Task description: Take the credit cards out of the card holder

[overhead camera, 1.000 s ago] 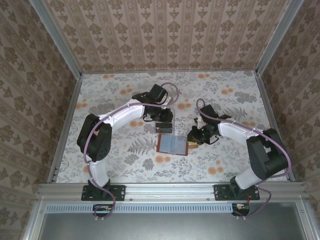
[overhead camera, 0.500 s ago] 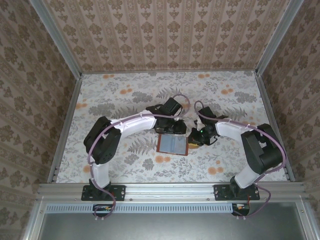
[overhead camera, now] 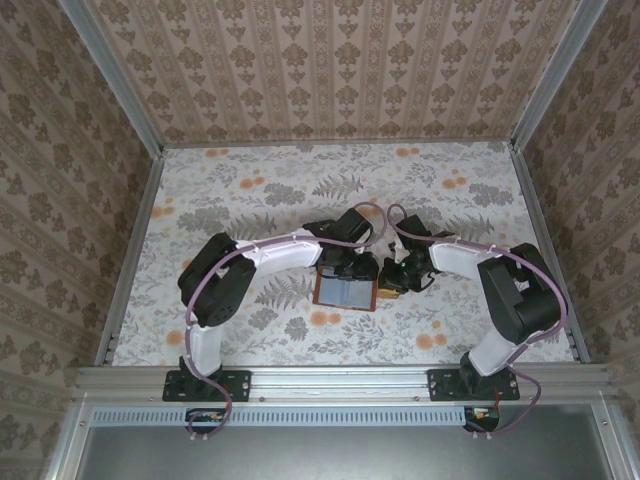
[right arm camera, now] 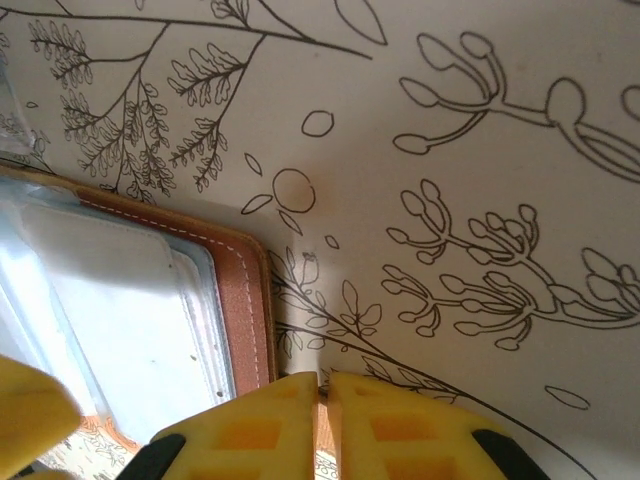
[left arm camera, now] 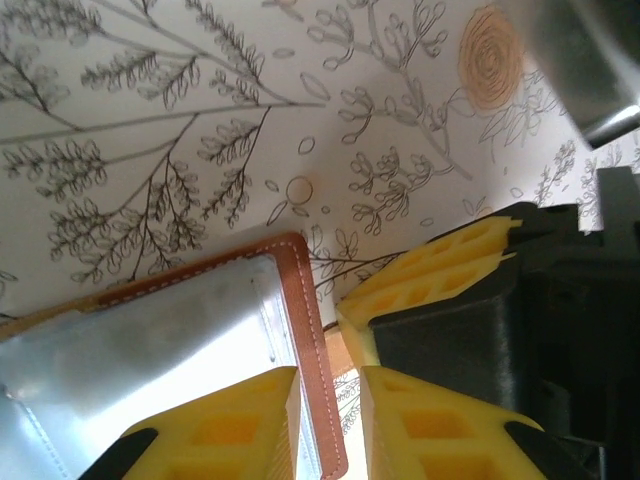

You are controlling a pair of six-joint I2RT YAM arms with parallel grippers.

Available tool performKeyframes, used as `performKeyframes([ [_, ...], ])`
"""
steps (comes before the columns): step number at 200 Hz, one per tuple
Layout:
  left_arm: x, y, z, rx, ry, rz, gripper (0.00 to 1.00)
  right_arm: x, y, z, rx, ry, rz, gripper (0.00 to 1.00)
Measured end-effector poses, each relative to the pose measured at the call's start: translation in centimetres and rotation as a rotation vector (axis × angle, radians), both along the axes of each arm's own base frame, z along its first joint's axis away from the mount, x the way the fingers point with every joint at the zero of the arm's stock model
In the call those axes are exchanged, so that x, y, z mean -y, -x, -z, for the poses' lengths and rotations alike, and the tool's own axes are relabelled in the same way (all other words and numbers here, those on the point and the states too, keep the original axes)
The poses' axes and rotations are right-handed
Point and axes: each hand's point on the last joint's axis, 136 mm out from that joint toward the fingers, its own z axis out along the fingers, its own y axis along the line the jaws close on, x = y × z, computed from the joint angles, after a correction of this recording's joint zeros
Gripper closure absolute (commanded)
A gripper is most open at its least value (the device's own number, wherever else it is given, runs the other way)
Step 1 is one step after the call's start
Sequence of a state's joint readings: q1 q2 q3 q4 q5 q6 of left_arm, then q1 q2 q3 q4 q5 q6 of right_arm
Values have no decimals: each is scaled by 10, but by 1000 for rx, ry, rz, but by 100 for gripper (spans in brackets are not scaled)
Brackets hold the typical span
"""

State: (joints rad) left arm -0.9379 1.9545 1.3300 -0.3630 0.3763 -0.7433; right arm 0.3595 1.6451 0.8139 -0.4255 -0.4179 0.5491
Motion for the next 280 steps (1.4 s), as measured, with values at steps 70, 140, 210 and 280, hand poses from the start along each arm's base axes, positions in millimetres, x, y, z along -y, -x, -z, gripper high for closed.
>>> performKeyframes([
  [70, 4, 14, 16, -59, 11, -4, 74, 1, 1, 1, -3, 1, 1, 85],
  [140, -5, 15, 29, -53, -61, -8, 73, 0, 1, 1, -4, -2, 0, 85],
  [210, -24, 11, 31, 19, -207, -4, 72, 0, 1, 1, -3, -2, -3, 84],
  [280, -54, 5, 32, 88, -380, -6, 70, 0, 1, 1, -2, -4, -3, 84],
])
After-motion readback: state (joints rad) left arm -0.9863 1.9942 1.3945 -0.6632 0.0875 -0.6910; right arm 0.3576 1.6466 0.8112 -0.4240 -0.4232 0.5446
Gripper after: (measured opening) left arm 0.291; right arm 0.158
